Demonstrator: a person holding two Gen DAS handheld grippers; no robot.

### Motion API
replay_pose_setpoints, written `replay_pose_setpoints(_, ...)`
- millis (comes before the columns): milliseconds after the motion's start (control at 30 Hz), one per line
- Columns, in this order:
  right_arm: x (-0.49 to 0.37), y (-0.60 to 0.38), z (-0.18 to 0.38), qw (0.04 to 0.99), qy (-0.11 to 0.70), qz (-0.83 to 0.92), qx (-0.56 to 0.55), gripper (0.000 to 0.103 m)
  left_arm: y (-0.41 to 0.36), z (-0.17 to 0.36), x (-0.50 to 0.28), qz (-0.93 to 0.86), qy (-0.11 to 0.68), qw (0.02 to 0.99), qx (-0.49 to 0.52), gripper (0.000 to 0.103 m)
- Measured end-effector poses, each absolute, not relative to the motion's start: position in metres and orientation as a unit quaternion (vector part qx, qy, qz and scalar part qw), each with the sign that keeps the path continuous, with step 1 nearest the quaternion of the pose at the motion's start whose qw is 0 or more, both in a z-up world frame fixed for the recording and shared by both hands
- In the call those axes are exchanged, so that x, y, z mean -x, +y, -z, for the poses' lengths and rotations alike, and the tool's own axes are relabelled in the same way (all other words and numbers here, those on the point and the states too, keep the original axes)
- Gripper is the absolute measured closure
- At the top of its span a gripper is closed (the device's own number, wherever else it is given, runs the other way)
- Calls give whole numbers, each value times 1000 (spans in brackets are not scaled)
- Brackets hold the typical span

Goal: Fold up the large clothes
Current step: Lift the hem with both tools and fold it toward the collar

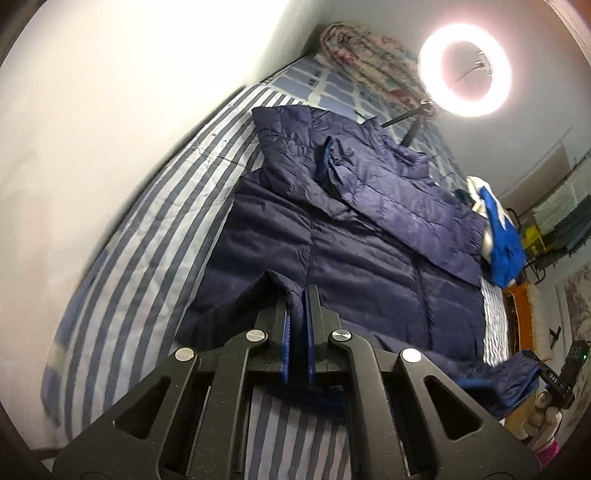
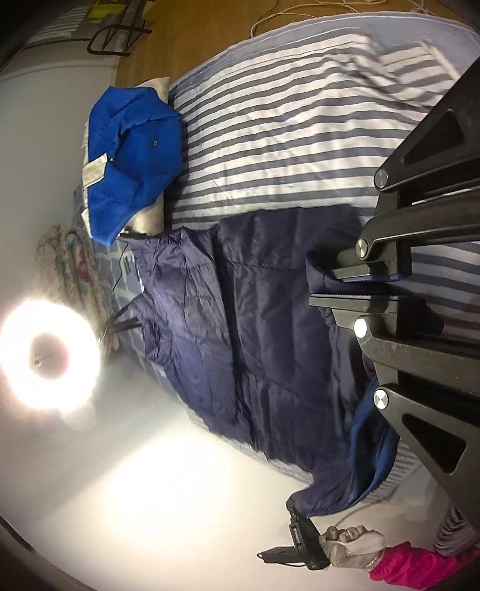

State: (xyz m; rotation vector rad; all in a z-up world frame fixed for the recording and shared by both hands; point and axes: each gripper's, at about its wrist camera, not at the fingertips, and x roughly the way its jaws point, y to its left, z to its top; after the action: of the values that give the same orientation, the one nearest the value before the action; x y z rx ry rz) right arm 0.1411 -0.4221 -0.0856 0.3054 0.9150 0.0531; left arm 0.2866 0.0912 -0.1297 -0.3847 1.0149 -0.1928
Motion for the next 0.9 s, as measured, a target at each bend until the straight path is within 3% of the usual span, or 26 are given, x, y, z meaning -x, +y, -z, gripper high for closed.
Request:
replay_pose_setpoints(567,-270,-455,175,866,482,27,-133,102,60,209,-396,55,515,842,152,99)
replay_pose_setpoints(633,-272,-460,181,863,482,20,-147,102,62,208,-399,59,516,840,158,94)
replay_pose_setpoints(667,-273,-463,182,863,480,13,-156,101,65,206,-401,61,519,836,165,87)
replay_pose_setpoints(700,-272,-466,181,864,476,3,-166,96,68,204,-403,65,521,833,175,82)
replay_pose_setpoints(767,-271,-475,180,862,470,-14,-190,85,76,196,-406,76,515,830,200,58)
replay_pose_setpoints(833,-267,-487,174,861,459,-17,-216,75,88,182,-403,75,493,837,225,47)
replay_pose_setpoints(900,-263,-498,168,865,448,-4,-227,34,98,172,-399,76,477,842,238,42)
